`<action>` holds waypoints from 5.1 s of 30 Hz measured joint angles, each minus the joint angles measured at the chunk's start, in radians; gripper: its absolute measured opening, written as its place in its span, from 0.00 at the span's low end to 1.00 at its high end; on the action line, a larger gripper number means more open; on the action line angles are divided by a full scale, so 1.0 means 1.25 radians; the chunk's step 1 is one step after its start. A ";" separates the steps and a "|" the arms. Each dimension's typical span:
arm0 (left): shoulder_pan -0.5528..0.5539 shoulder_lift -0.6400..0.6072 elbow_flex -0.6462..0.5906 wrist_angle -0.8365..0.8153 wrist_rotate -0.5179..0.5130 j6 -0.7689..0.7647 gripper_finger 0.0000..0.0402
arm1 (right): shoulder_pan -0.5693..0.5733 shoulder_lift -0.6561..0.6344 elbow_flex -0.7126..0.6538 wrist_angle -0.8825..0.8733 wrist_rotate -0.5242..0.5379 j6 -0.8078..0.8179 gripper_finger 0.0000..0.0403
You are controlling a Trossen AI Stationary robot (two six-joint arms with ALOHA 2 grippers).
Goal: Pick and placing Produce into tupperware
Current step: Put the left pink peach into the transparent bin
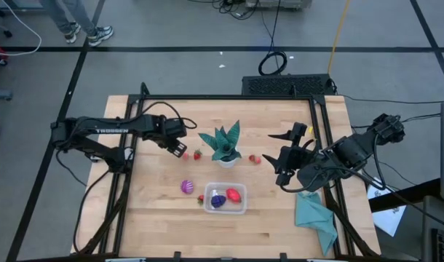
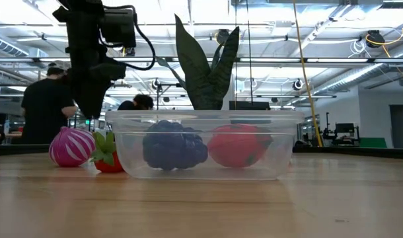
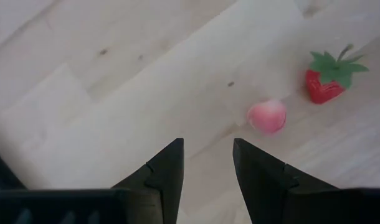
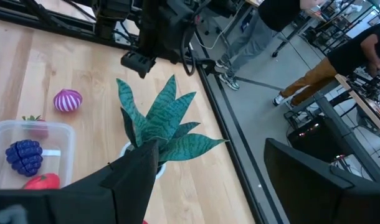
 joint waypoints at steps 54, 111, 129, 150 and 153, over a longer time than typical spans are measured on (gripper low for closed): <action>-0.280 -0.005 -0.002 -0.013 -0.088 0.425 0.36 | -0.018 0.000 0.000 0.045 0.000 0.000 0.70; -0.236 -0.005 -0.083 0.160 -0.105 0.705 0.59 | -0.018 0.000 0.000 0.126 0.000 0.042 0.70; -0.232 -0.004 -0.171 0.272 -0.150 0.719 0.62 | -0.018 0.000 0.000 0.127 0.000 0.043 0.70; -0.168 -0.003 -0.203 0.387 -0.075 0.751 0.62 | -0.018 0.000 0.000 0.145 0.000 0.042 0.70; -0.162 -0.002 -0.203 0.394 -0.059 0.758 0.62 | -0.018 0.000 0.000 0.144 0.000 0.042 0.70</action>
